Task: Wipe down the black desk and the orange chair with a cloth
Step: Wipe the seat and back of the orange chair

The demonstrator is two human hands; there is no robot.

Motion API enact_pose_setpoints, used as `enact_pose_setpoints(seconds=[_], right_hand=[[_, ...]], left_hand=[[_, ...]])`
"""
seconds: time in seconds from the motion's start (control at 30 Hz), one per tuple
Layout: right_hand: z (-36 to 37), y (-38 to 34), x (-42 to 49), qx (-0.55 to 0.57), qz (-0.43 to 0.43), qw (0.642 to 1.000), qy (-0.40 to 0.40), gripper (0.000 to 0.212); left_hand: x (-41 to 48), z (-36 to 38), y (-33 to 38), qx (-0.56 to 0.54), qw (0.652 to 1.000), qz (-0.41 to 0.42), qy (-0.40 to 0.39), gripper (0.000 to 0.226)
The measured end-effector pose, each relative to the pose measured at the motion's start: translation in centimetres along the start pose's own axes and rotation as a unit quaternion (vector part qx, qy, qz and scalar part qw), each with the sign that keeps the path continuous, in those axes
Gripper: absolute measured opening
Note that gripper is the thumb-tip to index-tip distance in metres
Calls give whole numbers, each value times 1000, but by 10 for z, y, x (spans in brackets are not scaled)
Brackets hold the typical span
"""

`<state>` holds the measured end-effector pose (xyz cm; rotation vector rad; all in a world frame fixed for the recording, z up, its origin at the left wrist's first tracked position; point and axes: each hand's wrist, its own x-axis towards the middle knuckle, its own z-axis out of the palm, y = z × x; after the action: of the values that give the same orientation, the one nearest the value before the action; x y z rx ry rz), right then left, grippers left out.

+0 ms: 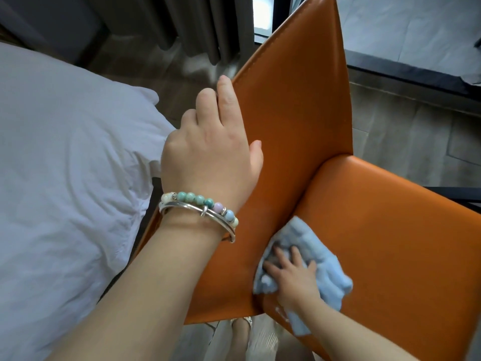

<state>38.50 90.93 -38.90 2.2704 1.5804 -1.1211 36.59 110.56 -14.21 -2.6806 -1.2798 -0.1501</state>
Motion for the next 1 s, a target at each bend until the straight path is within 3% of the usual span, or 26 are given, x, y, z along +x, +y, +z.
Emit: enact_pose_setpoints(seconds=[0.1,0.2,0.27,0.33,0.43,0.57,0.63,0.73,0.8,0.9,1.0], right_hand=[[20,-4,-26,22,-67,998,-2,46],[-19,8,-38,60,-64,986,143,42],[-48,31,-39,83,-6,956,282,51],[-76,55,-34,120,86,933,327,57],[-107,97,-6,148,217,922,285,69],[-118,128,35,138,280,946,92,86],[-104,131,46,128,263,955,56,80],[-67,122,33,48,203,974,90,68],[-40,104,5,-3,123,984,126,59],[-23,93,-35,39,-16,975,216,53],[-58,131,-37,53,26,953,299,58]], left_hand=[[-5,2,2,-25,998,32,38,73],[-27,14,11,-104,982,141,67,58],[-53,31,17,-144,965,216,19,52],[-76,49,20,-171,951,246,-79,51],[-94,78,25,-185,924,213,-259,54],[-104,117,42,-184,897,162,-367,55],[-106,135,53,-196,889,116,-397,53],[-105,157,70,-200,880,53,-428,52],[-106,167,83,-200,865,28,-459,52],[-107,176,102,-218,838,5,-501,53],[-106,179,118,-214,831,-6,-513,58]])
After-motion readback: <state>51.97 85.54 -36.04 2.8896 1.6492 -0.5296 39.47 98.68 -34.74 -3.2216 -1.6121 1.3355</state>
